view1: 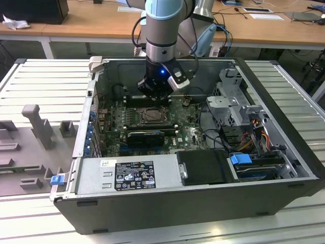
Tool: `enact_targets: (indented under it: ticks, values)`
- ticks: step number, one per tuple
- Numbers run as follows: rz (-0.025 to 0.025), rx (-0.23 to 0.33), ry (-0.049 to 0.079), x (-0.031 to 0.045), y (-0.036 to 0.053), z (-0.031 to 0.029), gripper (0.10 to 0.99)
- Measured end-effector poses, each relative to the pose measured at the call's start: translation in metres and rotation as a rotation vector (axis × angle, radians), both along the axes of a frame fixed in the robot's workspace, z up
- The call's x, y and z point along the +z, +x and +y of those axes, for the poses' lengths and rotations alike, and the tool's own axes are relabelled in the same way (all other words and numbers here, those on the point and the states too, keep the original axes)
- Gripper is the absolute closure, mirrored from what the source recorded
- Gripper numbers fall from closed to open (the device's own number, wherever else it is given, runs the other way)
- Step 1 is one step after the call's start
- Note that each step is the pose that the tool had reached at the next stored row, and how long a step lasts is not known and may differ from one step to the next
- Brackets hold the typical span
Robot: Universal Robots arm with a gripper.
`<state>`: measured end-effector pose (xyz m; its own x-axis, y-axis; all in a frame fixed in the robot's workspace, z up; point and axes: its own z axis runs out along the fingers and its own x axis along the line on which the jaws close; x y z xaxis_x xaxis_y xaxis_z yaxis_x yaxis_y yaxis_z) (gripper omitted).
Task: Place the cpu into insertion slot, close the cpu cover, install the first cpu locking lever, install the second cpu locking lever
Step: 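Install the first cpu locking lever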
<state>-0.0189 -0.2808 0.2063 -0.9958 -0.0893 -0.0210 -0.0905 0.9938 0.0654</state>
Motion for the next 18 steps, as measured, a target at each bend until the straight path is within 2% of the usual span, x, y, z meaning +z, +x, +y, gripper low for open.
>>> enact_targets:
  ticks: [4,11,16,18]
  values:
    - [0.0000,0.000,-0.002,-0.0005,0.0000,0.0000,0.980]
    - [0.0001,0.000,-0.012,-0.0027,0.0000,0.0000,0.980]
    - [0.0004,0.000,-0.012,-0.0054,-0.0001,-0.0003,0.980]
    - [0.0003,0.000,0.003,-0.0055,-0.0001,-0.0003,0.980]
